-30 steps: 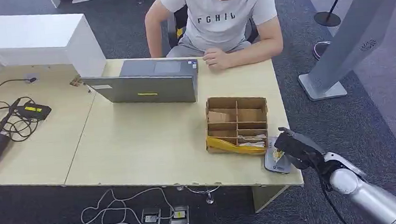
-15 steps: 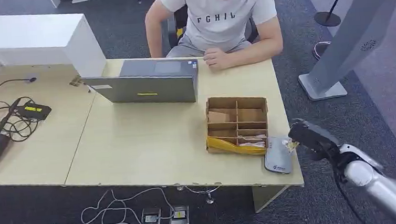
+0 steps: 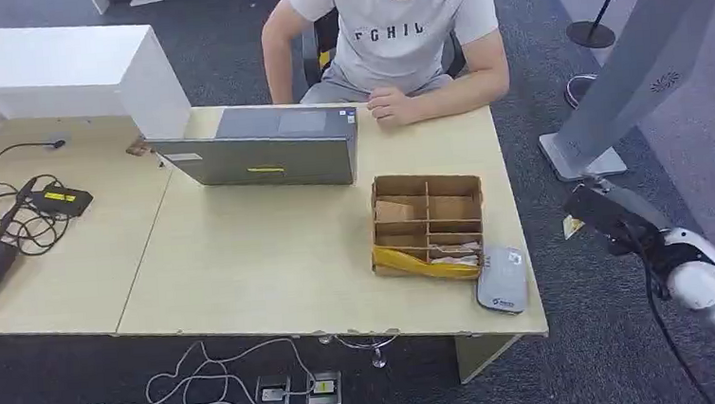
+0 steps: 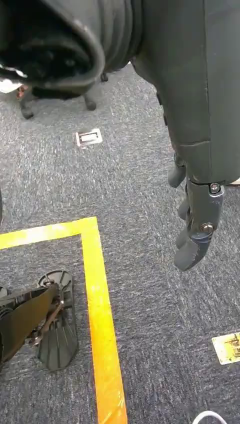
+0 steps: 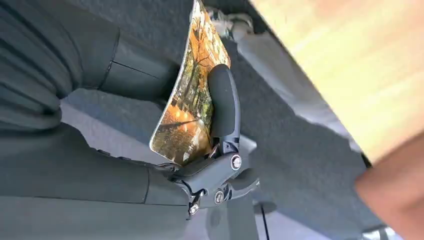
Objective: Pass the card to the sensor for recognition and then transmit it.
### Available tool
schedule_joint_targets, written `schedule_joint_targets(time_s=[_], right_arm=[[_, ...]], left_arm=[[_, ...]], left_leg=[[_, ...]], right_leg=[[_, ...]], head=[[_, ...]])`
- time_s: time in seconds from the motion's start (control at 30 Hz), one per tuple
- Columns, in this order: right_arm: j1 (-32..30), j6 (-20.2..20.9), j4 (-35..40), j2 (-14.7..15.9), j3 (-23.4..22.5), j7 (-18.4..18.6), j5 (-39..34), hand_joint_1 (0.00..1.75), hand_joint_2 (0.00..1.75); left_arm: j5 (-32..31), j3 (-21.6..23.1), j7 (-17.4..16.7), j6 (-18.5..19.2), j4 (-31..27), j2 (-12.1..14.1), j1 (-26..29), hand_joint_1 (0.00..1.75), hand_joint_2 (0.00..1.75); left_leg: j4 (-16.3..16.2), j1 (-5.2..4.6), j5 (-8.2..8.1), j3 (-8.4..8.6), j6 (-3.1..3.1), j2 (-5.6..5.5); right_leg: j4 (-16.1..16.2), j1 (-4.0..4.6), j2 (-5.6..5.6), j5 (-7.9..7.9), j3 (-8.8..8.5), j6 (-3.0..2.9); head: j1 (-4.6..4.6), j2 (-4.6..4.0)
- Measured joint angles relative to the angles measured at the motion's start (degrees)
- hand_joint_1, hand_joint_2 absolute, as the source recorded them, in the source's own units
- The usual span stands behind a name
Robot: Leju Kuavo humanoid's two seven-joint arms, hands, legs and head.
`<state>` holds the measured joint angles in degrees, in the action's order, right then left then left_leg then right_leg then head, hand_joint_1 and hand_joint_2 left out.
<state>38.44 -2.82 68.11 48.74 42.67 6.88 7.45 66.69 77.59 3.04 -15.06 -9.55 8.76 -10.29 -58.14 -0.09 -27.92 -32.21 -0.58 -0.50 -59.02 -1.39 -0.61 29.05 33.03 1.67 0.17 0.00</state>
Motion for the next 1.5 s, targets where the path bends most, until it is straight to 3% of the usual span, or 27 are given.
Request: schedule_joint_targets(time_s=[0.27,0.47,0.53,0.77,1.07,1.5], right_arm=[[13.3,5.6,0.0,2.2,-2.6,0.4,4.8,1.75,1.75],[21.8,8.2,0.0,1.7,-2.6,0.0,8.6,1.75,1.75],[24.4,9.2,-0.1,0.1,-2.3,-0.7,9.2,1.75,1.75],[25.1,6.1,-2.9,-8.1,0.2,-3.3,12.1,1.75,1.75],[24.0,-0.4,-11.2,-18.8,1.6,-8.4,21.3,1.75,1.75],[23.8,-3.7,-21.9,-25.6,0.9,-10.6,28.4,1.75,1.75]], left_arm=[[-0.2,0.0,0.6,0.4,0.0,0.3,-0.1,0.0,0.0],[-1.2,0.0,1.0,0.4,0.0,0.3,-0.1,0.0,0.0],[-1.7,0.1,1.0,0.5,0.0,0.2,-0.2,0.0,0.0],[-2.5,1.0,1.0,0.5,0.0,-0.2,-1.3,0.0,0.0],[-3.5,1.5,-0.2,0.7,0.0,-0.6,-2.2,0.0,0.0],[-4.3,2.6,-1.3,1.2,0.0,-0.7,-2.7,0.0,0.0]], left_leg=[[0.0,-0.02,0.01,0.0,-0.01,-0.02],[0.0,-0.03,0.01,-0.15,-0.01,-0.02],[0.0,0.03,0.01,-0.15,-0.01,-0.01],[0.0,0.13,0.12,-0.18,0.12,-0.33],[0.0,0.16,0.14,-0.17,0.15,-0.31],[0.0,0.15,0.14,-0.16,0.16,-0.33]], right_leg=[[0.0,-0.02,-0.03,0.0,0.01,0.0],[0.0,-0.03,-0.02,0.0,0.06,0.0],[0.0,0.03,0.01,0.0,0.04,0.0],[0.0,0.12,-0.32,-0.01,0.02,-0.01],[0.0,0.14,-0.29,0.0,0.06,-0.02],[0.0,0.13,-0.31,0.0,0.05,-0.02]], head=[[0.02,0.0],[0.0,0.0],[0.0,0.0],[0.02,0.0],[0.0,0.0],[0.02,0.0]])
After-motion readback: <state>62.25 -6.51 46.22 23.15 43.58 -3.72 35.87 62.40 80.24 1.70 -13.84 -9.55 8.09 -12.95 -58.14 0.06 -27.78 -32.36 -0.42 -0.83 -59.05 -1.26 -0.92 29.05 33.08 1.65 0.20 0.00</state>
